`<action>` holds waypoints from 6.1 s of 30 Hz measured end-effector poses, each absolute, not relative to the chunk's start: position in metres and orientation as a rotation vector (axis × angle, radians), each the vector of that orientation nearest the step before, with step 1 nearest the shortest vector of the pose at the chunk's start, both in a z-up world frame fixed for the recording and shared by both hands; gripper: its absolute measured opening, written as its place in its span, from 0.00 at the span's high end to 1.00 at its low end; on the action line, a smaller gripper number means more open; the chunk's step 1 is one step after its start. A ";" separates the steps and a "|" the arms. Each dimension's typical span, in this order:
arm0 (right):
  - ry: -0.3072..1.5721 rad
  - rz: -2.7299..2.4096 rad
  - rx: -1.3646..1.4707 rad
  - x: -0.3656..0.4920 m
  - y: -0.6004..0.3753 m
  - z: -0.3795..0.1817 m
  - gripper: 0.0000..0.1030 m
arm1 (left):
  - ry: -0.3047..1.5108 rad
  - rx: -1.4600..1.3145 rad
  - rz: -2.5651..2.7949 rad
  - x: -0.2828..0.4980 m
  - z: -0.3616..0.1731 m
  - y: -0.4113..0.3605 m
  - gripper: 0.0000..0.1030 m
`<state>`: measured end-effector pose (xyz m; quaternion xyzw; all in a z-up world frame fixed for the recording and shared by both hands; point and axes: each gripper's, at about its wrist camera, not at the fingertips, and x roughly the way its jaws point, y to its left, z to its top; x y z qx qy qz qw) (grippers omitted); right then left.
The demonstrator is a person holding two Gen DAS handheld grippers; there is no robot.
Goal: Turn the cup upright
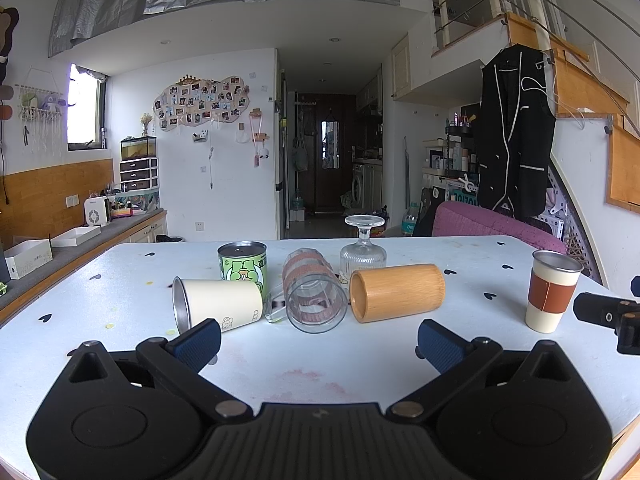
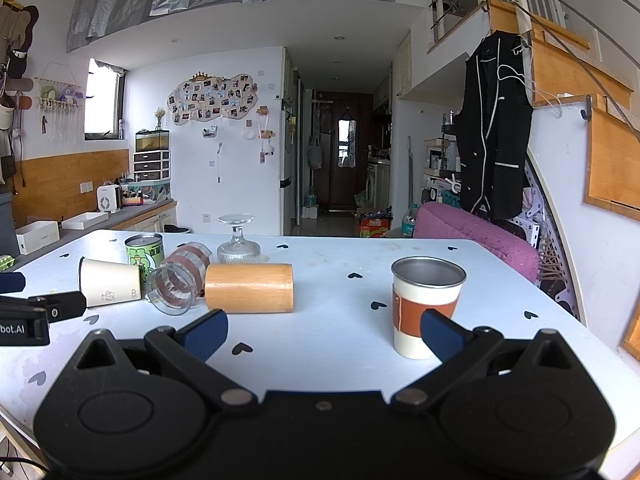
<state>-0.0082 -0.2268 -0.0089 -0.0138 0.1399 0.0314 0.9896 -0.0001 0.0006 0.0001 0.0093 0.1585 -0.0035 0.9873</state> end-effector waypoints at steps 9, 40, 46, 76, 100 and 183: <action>0.284 0.105 0.004 0.006 -0.226 0.001 0.00 | 0.322 0.016 -0.009 -0.002 -0.002 -0.002 0.00; 0.688 0.002 0.035 0.296 -0.101 -0.022 0.35 | 0.423 -0.086 0.134 0.016 -0.034 0.083 0.00; 0.639 0.046 -0.074 0.276 -0.089 -0.028 0.35 | 0.431 -0.085 0.118 0.018 -0.036 0.077 0.00; 0.550 0.257 0.033 0.143 -0.163 -0.052 0.38 | 0.542 -0.048 -0.212 0.038 -0.060 -0.032 0.00; 0.753 0.288 -0.015 0.117 -0.238 -0.045 0.38 | 0.586 -0.113 -0.114 0.082 -0.067 -0.026 0.00; 0.535 0.381 -0.048 0.045 -0.213 -0.055 0.36 | 0.494 -0.020 -0.490 0.023 -0.074 -0.046 0.09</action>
